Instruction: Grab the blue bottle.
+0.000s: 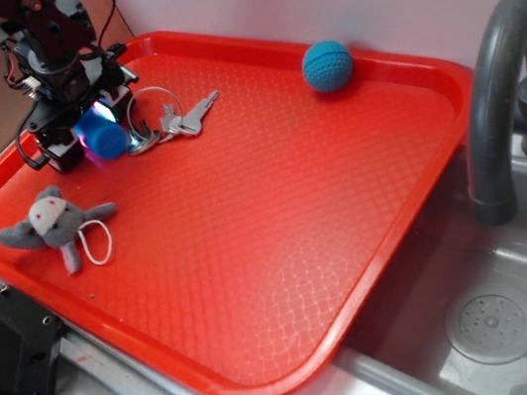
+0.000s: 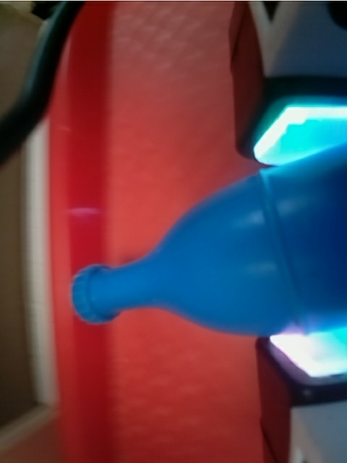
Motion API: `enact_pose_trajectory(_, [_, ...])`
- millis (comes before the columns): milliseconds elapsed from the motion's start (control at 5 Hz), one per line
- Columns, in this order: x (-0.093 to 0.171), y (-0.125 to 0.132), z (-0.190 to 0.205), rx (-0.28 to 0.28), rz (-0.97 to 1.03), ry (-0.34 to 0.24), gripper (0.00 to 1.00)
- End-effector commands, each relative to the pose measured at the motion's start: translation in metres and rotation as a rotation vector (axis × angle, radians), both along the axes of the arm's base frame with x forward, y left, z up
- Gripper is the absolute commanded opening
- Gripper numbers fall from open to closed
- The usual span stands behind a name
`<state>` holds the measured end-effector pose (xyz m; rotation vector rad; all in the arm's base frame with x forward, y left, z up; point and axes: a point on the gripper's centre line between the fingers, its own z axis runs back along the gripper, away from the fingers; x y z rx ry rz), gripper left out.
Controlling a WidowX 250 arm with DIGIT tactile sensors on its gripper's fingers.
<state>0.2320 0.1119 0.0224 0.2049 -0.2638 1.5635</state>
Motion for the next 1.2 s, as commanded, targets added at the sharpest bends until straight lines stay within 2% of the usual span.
enact_pose_trajectory(0, [-0.002,0.002,0.099,-0.121,-0.228,-0.098,0.00])
enact_pose_trajectory(600, [-0.012,-0.056,0.171,-0.230,-0.814,0.046,0.00])
enact_pose_trajectory(800, [-0.022,-0.062,0.180,-0.226,-0.863,0.026,0.00])
enact_pose_trajectory(1000, [-0.024,-0.061,0.172,-0.237,-0.865,0.049,0.00])
